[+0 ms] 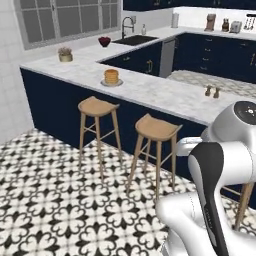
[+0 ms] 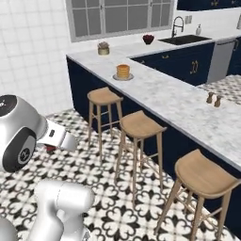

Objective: Take the strawberry from the fridge and place it on top of the pancake, located on the dining counter.

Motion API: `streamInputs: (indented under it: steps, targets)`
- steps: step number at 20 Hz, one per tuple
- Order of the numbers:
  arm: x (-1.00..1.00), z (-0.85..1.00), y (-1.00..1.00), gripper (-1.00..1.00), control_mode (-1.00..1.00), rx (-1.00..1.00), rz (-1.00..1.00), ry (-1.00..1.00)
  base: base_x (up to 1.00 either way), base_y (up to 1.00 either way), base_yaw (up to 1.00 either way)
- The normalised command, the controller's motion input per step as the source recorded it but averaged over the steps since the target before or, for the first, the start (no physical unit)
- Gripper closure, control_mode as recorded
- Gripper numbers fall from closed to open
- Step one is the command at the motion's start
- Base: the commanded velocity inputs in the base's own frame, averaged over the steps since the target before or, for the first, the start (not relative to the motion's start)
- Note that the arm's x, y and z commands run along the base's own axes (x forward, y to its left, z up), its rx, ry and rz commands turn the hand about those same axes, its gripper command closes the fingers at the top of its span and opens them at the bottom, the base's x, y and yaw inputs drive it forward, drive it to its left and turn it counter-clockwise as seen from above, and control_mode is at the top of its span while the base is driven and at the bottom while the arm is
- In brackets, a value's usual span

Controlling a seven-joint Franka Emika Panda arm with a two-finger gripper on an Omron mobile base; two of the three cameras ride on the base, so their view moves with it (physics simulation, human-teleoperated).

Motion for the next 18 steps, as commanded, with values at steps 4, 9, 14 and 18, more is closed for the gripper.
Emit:
streamInputs:
  steps: [4,9,14,18]
  targets:
    - [0.0,0.0,0.0,1.0,1.0,0.0,0.0,0.0,0.84,0.96,-0.5]
    - [0.0,0.0,0.0,1.0,1.0,0.0,0.0,0.0,0.62,1.0,-0.47]
    - [0.0,0.0,0.0,1.0,1.0,0.0,0.0,0.0,0.73,1.0,-0.49]
    - [0.0,0.0,0.0,1.0,1.0,0.0,0.0,0.0,0.59,1.0,-0.46]
